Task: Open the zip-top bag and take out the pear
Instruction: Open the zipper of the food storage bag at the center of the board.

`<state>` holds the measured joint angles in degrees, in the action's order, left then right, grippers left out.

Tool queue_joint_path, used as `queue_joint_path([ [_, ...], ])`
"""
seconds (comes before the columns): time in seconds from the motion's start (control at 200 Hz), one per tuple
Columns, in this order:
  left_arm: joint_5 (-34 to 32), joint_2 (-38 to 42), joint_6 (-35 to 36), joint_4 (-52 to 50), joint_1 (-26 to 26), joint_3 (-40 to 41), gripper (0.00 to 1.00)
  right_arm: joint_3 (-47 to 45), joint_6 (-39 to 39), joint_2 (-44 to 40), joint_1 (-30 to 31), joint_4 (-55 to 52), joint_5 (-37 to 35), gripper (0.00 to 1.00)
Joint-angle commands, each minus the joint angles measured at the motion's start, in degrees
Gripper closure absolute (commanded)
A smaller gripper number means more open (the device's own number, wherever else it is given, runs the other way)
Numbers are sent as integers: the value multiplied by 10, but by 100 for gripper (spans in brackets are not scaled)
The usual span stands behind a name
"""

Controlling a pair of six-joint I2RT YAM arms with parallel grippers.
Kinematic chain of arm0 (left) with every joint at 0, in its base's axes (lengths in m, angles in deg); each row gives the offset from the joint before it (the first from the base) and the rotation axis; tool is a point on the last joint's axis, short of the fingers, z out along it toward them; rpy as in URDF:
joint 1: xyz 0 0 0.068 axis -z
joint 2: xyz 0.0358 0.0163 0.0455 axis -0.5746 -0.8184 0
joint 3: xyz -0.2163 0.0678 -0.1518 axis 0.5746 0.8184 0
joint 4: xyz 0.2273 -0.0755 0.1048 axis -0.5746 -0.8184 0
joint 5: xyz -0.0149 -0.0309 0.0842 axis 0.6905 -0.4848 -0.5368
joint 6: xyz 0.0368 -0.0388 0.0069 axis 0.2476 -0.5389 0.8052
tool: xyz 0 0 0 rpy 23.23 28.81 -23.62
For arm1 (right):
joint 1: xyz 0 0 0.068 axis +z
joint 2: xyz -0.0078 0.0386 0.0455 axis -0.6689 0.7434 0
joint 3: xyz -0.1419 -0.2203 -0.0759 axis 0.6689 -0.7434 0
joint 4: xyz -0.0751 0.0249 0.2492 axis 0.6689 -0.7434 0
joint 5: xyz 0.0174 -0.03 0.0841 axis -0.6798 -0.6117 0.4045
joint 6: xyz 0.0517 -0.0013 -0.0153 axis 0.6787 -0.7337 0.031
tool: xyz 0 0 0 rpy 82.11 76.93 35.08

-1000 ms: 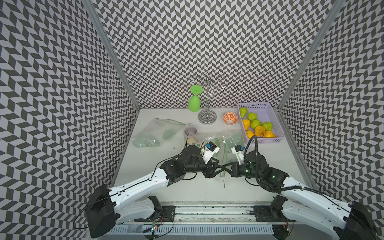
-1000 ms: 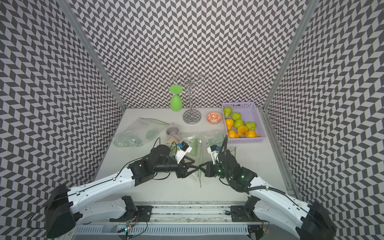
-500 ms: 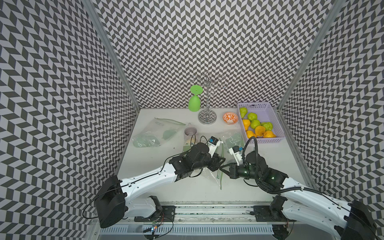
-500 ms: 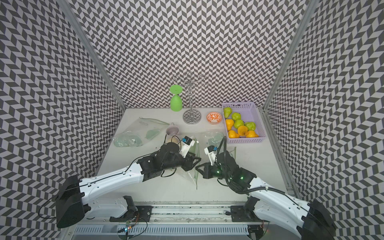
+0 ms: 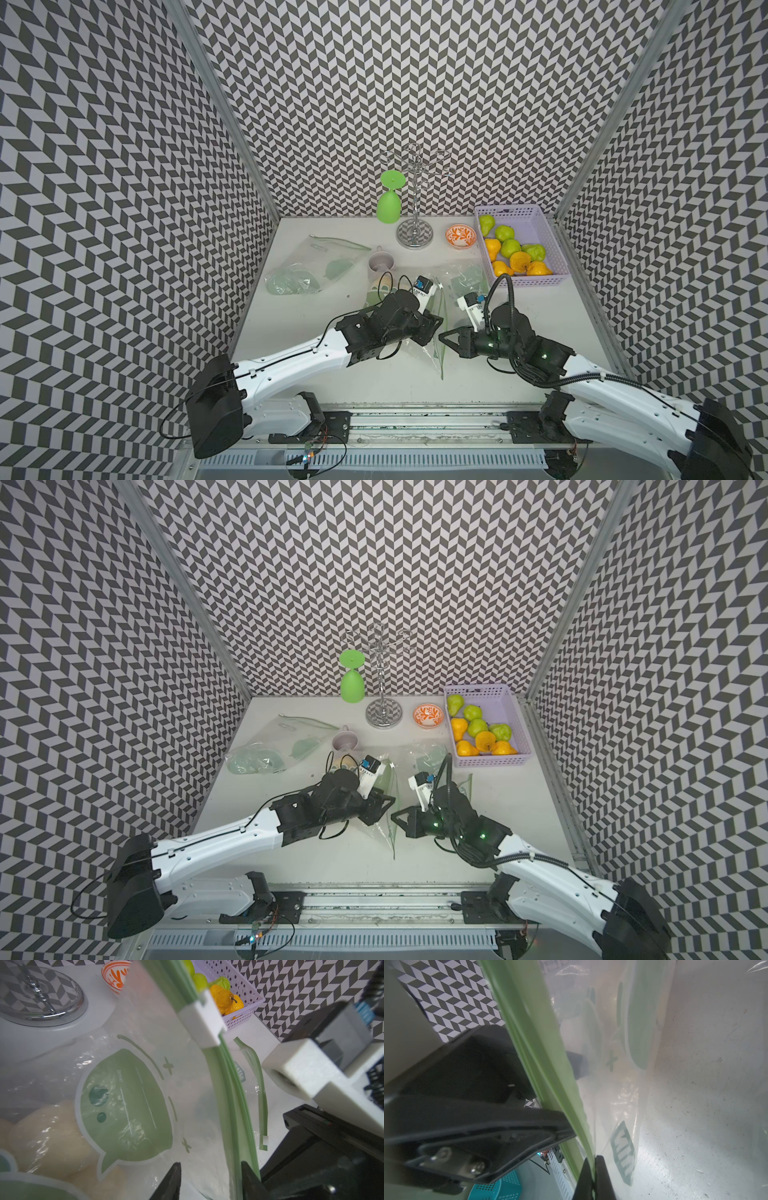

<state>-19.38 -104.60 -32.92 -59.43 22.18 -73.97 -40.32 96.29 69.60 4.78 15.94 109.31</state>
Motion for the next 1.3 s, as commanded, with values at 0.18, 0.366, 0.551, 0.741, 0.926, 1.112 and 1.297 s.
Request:
queue_joint_path([
  [0.18, -12, 7, 1, -19, 1, 7, 58, 12, 3, 6, 4, 40, 2, 100],
  [0.366, 3, 2, 1, -17, 2, -7, 56, 14, 1, 6, 4, 34, 1, 100],
  [0.551, 20, 32, -22, -19, 19, -17, 51, 11, 1, 0, 4, 32, -2, 100],
  [0.741, 8, -1, -48, -48, 22, -18, 52, 12, 1, 0, 4, 33, -1, 100],
  [0.926, -25, -12, -38, -58, 22, -38, 55, 13, 0, -4, 4, 30, -1, 100],
  [1.112, -39, -47, -22, -69, 22, -63, 56, 14, 0, -1, 4, 30, 1, 100],
  [1.297, -73, -58, -12, -99, 21, -74, 71, 18, -1, -4, 4, 27, -2, 100],
])
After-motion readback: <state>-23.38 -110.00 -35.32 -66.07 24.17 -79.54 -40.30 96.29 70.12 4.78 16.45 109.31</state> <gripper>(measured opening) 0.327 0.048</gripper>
